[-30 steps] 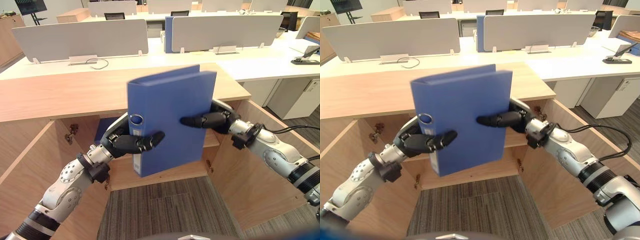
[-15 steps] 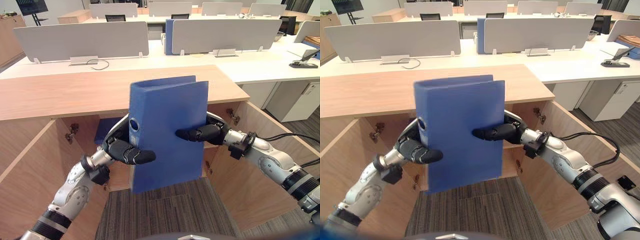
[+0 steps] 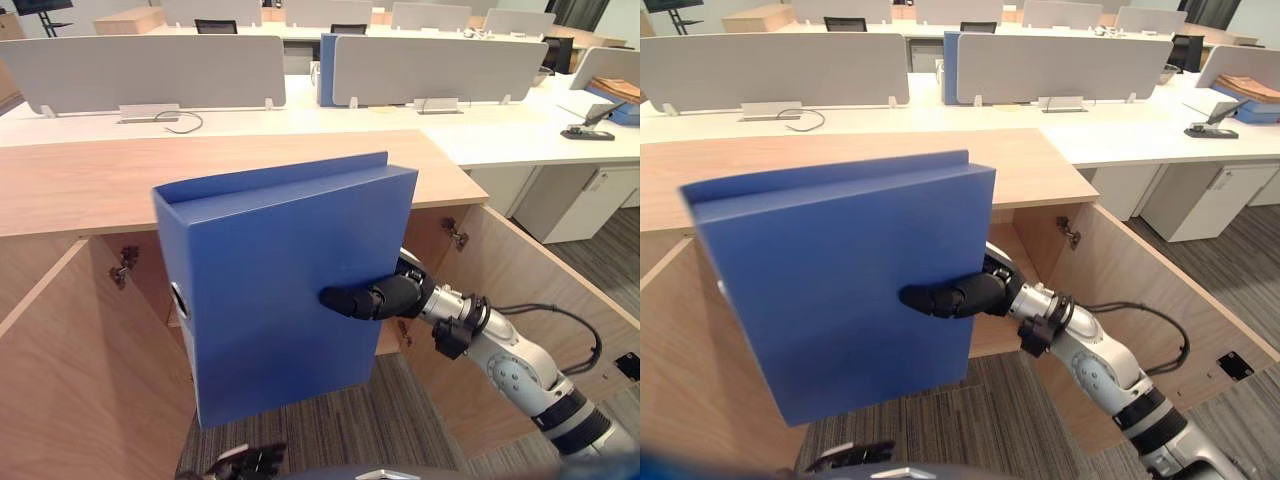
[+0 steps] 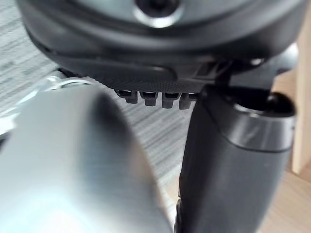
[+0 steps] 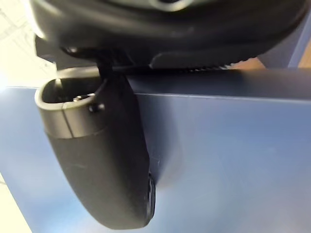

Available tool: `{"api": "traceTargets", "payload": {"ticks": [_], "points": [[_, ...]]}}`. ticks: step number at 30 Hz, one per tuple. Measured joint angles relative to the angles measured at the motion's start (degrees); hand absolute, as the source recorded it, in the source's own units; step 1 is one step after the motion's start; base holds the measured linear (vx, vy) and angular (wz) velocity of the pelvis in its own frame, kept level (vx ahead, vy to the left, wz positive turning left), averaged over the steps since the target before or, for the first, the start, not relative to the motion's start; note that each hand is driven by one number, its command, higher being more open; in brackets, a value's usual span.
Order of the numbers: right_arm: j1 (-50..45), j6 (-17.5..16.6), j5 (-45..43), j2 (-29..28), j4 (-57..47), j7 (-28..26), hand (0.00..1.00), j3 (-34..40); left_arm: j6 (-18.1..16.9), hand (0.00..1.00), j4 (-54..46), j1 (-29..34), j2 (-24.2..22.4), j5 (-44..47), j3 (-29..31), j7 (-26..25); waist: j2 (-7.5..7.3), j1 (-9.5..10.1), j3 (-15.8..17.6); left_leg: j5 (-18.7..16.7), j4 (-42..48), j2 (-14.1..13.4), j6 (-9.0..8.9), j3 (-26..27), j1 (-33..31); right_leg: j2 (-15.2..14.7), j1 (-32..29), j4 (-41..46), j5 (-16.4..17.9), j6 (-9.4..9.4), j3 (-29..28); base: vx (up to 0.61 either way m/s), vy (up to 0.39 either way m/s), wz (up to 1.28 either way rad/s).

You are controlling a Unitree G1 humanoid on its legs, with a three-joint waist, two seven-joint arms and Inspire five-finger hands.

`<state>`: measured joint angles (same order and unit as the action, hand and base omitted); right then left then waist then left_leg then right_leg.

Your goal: Walk over to the cabinet, pick up the folder, carry it to the office cabinet, place the folder inside the office cabinet, then close the office cabinet door

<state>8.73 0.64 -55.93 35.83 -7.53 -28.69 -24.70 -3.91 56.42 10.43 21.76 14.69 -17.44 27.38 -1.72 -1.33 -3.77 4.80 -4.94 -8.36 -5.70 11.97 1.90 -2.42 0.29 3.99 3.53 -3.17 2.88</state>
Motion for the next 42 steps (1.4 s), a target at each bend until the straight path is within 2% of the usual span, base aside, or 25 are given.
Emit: {"api": "traceTargets", "payload": {"ticks": [1, 5, 7, 10, 12, 15, 16, 17, 18, 21, 22, 24, 25, 27, 28, 29, 31, 33, 34, 39, 42], "points": [[-1.5, 0.2, 2.8, 0.0, 1.5, 0.5, 0.00, 0.6, -0.7, 1.00, 4.5, -0.1, -3.3, -4.5, 8.0, -2.3, 0.14, 0.18, 0.0, 0.0, 0.0, 0.2, 0.03, 0.0, 0.2, -0.3, 0.1, 0.1, 0.0, -0.03, -0.1, -0.06, 0.022, -0.01], [-3.8, 0.7, 14.8, 1.1, 3.6, 0.6, 0.00, 3.2, -0.6, 1.00, 10.5, 0.7, -7.6, -8.3, 21.9, -6.9, 1.17, -0.39, 0.5, -0.2, 0.0, 0.6, -0.21, 0.1, 0.3, -0.7, 0.0, 0.3, 0.0, -0.16, -0.1, -0.09, 0.032, -0.01], [-4.3, 0.8, 19.9, 2.5, 3.9, 0.5, 0.00, 3.4, -0.6, 1.00, 10.7, 1.2, -9.1, -9.6, 25.5, -8.2, 1.81, -0.46, 0.6, -0.2, 0.0, 0.7, -0.21, 0.1, 0.3, -0.7, -0.1, 0.3, 0.0, -0.23, -0.3, -0.05, 0.016, -0.04], [-5.0, 0.6, 33.8, 3.0, 4.3, -0.2, 0.00, 3.2, -0.5, 1.00, 11.3, 1.8, -11.4, -13.4, 32.4, -10.9, 2.88, -0.43, 0.6, -0.3, 0.0, 0.4, -0.31, 0.3, 0.3, -0.4, -0.2, 0.3, 0.0, -0.22, -0.7, -0.01, 0.002, -0.04], [-5.0, 0.3, 41.7, 3.0, 5.3, -0.3, 0.00, 2.3, -0.4, 1.00, 11.3, 1.8, -12.0, -15.6, 35.4, -11.9, 3.16, -0.20, 0.8, -0.3, 0.0, 0.3, -0.36, 0.5, 0.3, -0.2, -0.4, 0.3, 0.0, -0.21, -1.0, 0.01, -0.001, -0.07], [-4.7, -3.3, 59.0, 3.2, 9.2, 0.6, 0.00, -1.5, 0.0, 1.00, 10.8, 1.5, -13.1, -20.4, 39.4, -14.3, 3.24, 0.90, 0.8, -0.7, 0.2, 0.4, 0.15, 1.4, 0.4, -0.3, -1.2, 1.1, 0.2, -0.34, -1.8, 0.03, 0.005, -0.14], [-3.5, -4.4, 64.6, 3.1, 12.4, 1.1, 0.00, -4.1, 0.3, 1.00, 10.2, 1.2, -13.8, -21.1, 40.1, -15.6, 3.14, 1.02, 1.6, -1.1, 0.6, 0.8, 0.40, 1.5, 0.4, -0.8, -1.9, 3.1, 1.1, -0.68, -1.9, 0.02, 0.016, -0.13], [-2.6, -4.7, 66.6, 3.0, 14.4, 1.3, 0.00, -5.5, 0.3, 1.00, 10.2, 0.7, -14.0, -21.5, 40.3, -16.1, 2.98, 1.09, 2.4, -1.6, 1.0, 1.2, 0.44, 1.5, 0.5, -1.2, -2.4, 4.9, 2.0, -0.86, -2.1, -0.02, 0.045, -0.05], [0.0, -5.2, 72.4, 1.5, 21.2, 1.7, 0.00, -8.6, 0.8, 1.00, 10.2, -0.8, -14.5, -21.4, 40.4, -17.8, 2.32, 1.66, 4.8, -2.3, 1.7, 2.8, 1.01, 1.5, 1.2, -2.9, -4.3, 10.7, 4.9, -1.70, -2.7, -0.04, 0.052, 0.00], [3.2, -4.7, 76.1, -2.7, 30.4, 2.9, 0.00, -8.6, 1.3, 1.00, 10.2, -2.5, -15.4, -20.8, 40.4, -19.6, 2.22, 2.13, 7.8, -2.7, 2.2, 4.5, 1.56, 1.5, 1.2, -4.7, -6.0, 14.1, 5.9, -2.38, -3.0, -0.08, 0.076, -0.04], [7.3, -3.0, 73.9, -8.4, 39.4, 4.6, 0.00, -5.6, 1.9, 1.00, 10.2, -4.4, -15.8, -19.6, 40.3, -20.8, 2.39, 2.45, 11.2, -2.7, 2.2, 5.0, 1.80, 1.5, 0.9, -5.7, -7.0, 14.9, 5.7, -2.72, -2.9, -0.12, 0.095, -0.14], [10.9, -1.4, 68.9, -13.2, 46.6, 7.1, 0.00, -1.6, 2.2, 1.00, 10.2, -6.0, -15.9, -18.6, 40.1, -21.3, 2.48, 2.83, 13.8, -2.6, 2.4, 5.4, 2.26, 1.1, 0.4, -6.1, -7.7, 15.1, 5.3, -3.36, -2.6, -0.11, 0.057, -0.07], [14.8, 0.5, 60.7, -18.5, 54.5, 12.1, 0.00, 4.9, 2.5, 1.00, 10.1, -7.8, -16.1, -16.5, 39.5, -21.8, 3.00, 3.12, 16.3, -2.0, 3.4, 5.7, 2.80, 0.3, -1.3, -6.4, -8.5, 14.6, 4.6, -3.42, -2.0, -0.11, 0.044, 0.14], [20.5, 2.2, 51.4, -22.5, 61.4, 17.5, 0.00, 12.7, 3.1, 1.00, 10.0, -9.5, -16.9, -13.7, 39.4, -22.3, 3.94, 3.52, 19.3, -1.6, 4.6, 5.8, 3.26, -0.8, -3.4, -6.8, -8.8, 13.5, 3.8, -3.55, -0.9, -0.11, 0.042, 0.33], [24.4, 3.2, 42.2, -23.4, 64.0, 20.8, 0.00, 15.6, 3.3, 1.00, 9.8, -10.3, -17.3, -9.5, 40.0, -22.5, 4.31, 4.05, 21.0, -1.6, 5.8, 5.7, 3.31, -1.5, -5.5, -7.1, -9.8, 13.3, 3.5, -3.49, 0.1, -0.08, 0.023, 0.37], [26.1, 3.2, 37.4, -23.8, 64.7, 22.1, 0.00, 17.7, 3.4, 1.00, 9.7, -10.7, -17.3, -8.0, 40.4, -22.6, 4.32, 4.24, 21.9, -1.6, 6.6, 5.6, 3.33, -2.0, -6.7, -7.3, -10.4, 13.4, 3.5, -3.45, 0.6, -0.08, 0.000, 0.40], [32.5, 3.1, 17.2, -24.4, 64.4, 26.3, 0.00, 25.0, 4.9, 1.00, 8.6, -12.0, -17.1, -1.4, 42.9, -23.1, 4.37, 5.13, 25.1, -1.8, 10.9, 4.7, 3.31, -3.8, -12.6, -7.7, -13.8, 15.6, 3.6, -3.06, 3.5, -0.05, -0.040, 0.46], [36.4, 2.9, 7.9, -24.3, 62.9, 27.9, 0.00, 29.6, 5.7, 1.00, 7.7, -13.0, -17.0, 1.1, 44.0, -23.4, 5.02, 6.14, 27.7, -3.6, 16.4, 3.6, 3.22, -4.6, -16.9, -7.8, -16.6, 18.8, 3.8, -2.75, 6.4, -0.07, -0.091, 0.34], [39.3, 2.3, 0.9, -24.2, 61.5, 29.4, 0.00, 33.0, 6.1, 1.00, 7.0, -13.4, -17.1, 2.4, 45.6, -23.8, 5.91, 6.42, 28.9, -6.2, 22.8, 2.9, 3.08, -6.2, -21.4, -8.2, -18.8, 22.8, 5.5, -1.59, 8.9, -0.08, -0.110, 0.40], [46.4, -0.7, -11.8, -24.1, 60.6, 32.6, 0.00, 37.3, 6.8, 1.00, 4.3, -13.4, -17.2, 3.9, 50.6, -24.6, 6.57, 6.49, 29.2, -11.0, 35.2, 2.6, 2.22, -9.6, -31.8, -10.1, -25.8, 33.3, 11.6, 0.38, 12.5, -0.07, -0.087, 0.36], [50.7, -2.4, -17.7, -24.2, 60.6, 34.3, 0.00, 38.1, 7.0, 1.00, 2.7, -13.4, -17.9, 3.9, 52.4, -24.8, 6.82, 6.55, 29.4, -12.6, 40.1, 3.0, 2.23, -10.6, -36.7, -11.6, -30.0, 38.9, 14.3, 0.81, 13.2, -0.09, -0.027, 0.26]]}}
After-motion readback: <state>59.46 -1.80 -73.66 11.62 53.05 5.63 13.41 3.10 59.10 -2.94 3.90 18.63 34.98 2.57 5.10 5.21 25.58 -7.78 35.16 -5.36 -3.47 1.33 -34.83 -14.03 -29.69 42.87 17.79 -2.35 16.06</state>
